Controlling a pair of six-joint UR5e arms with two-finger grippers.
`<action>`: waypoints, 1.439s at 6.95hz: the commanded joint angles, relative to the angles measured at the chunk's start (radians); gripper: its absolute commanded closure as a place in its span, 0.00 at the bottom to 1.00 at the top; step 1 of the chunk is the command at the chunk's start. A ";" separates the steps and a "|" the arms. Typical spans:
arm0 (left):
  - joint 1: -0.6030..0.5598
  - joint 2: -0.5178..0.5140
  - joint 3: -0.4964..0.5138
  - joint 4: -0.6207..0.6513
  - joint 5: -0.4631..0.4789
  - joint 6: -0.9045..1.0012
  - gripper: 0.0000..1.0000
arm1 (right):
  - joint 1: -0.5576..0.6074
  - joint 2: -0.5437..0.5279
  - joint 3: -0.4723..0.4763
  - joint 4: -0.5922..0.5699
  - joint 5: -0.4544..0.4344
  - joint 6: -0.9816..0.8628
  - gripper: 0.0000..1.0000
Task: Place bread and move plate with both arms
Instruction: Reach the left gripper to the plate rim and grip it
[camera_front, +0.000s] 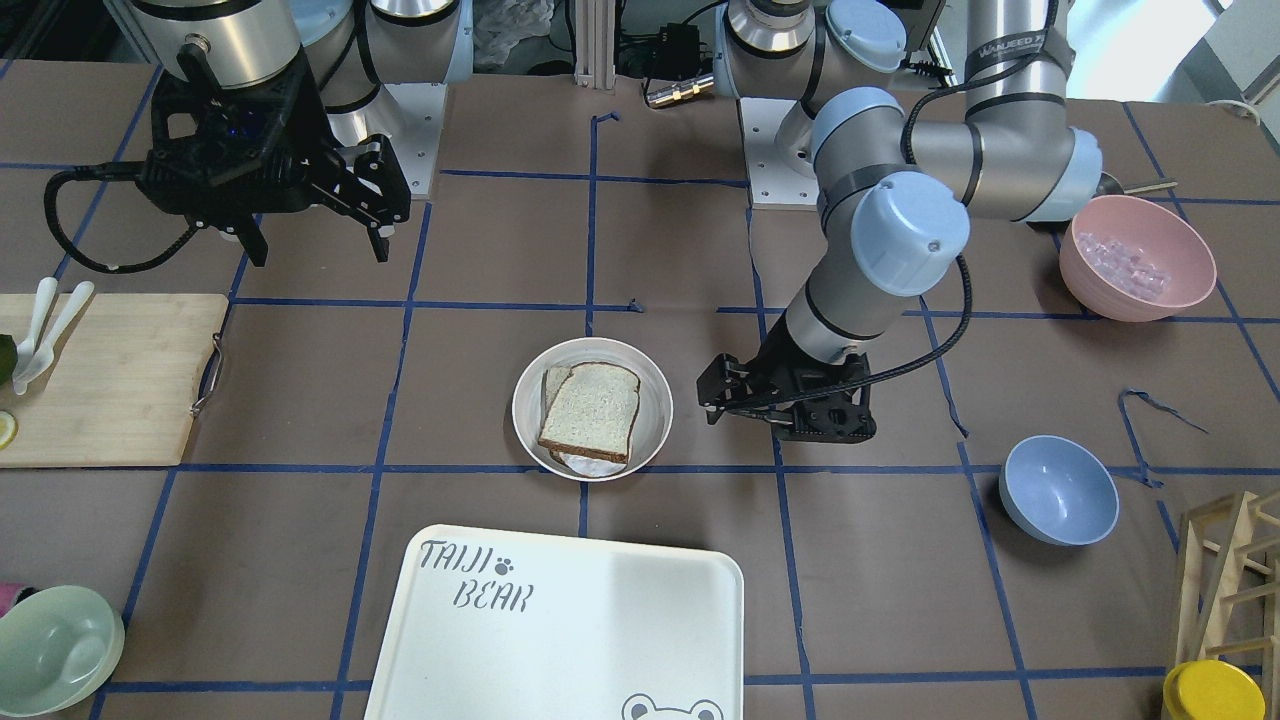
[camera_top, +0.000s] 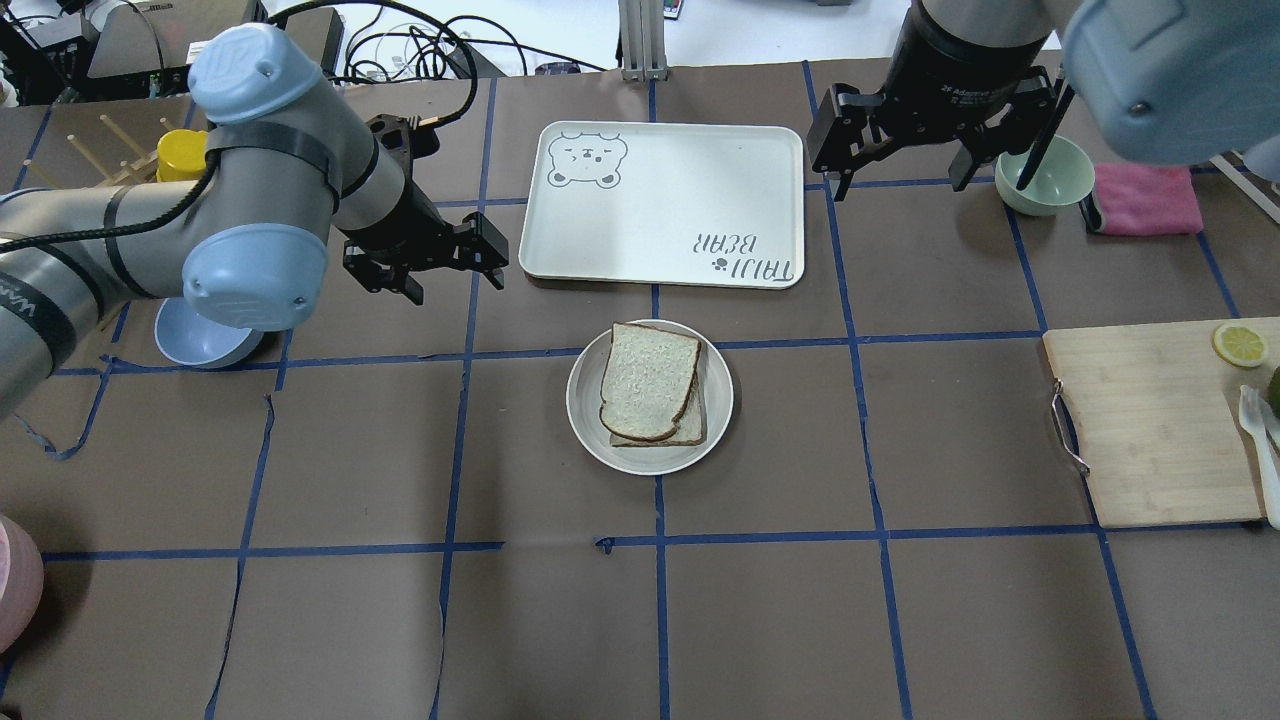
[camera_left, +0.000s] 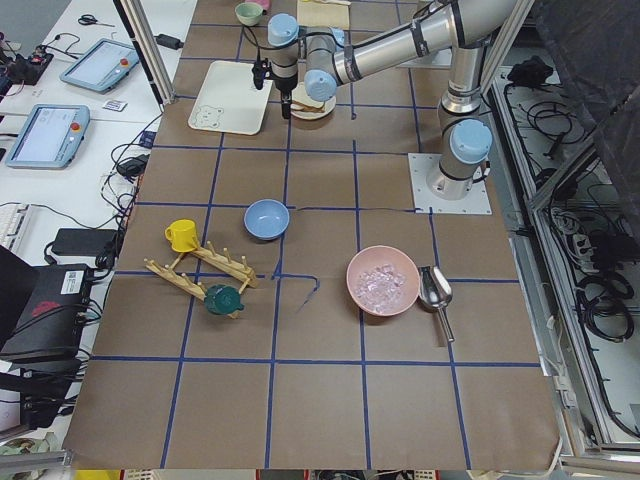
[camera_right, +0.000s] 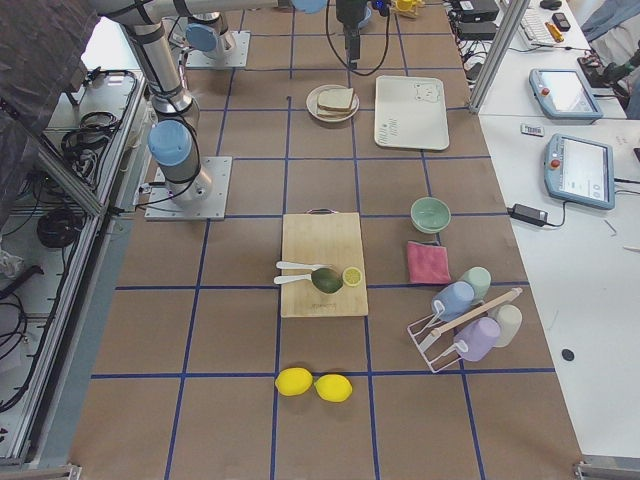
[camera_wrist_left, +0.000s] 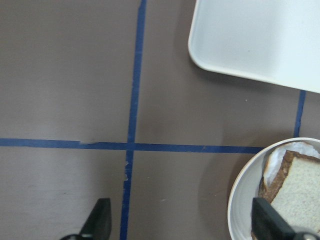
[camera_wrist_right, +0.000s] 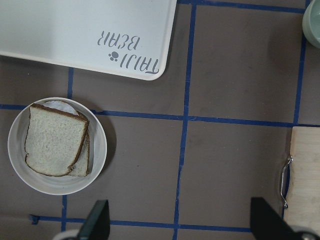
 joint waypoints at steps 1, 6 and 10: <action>-0.072 -0.060 -0.035 0.100 0.036 -0.063 0.00 | 0.001 0.000 -0.004 -0.005 -0.007 -0.018 0.00; -0.135 -0.111 -0.083 0.183 0.036 -0.023 0.40 | 0.000 0.000 -0.001 -0.079 -0.011 -0.018 0.00; -0.135 -0.123 -0.115 0.181 0.035 -0.021 0.47 | 0.004 0.000 0.001 -0.073 -0.011 -0.005 0.00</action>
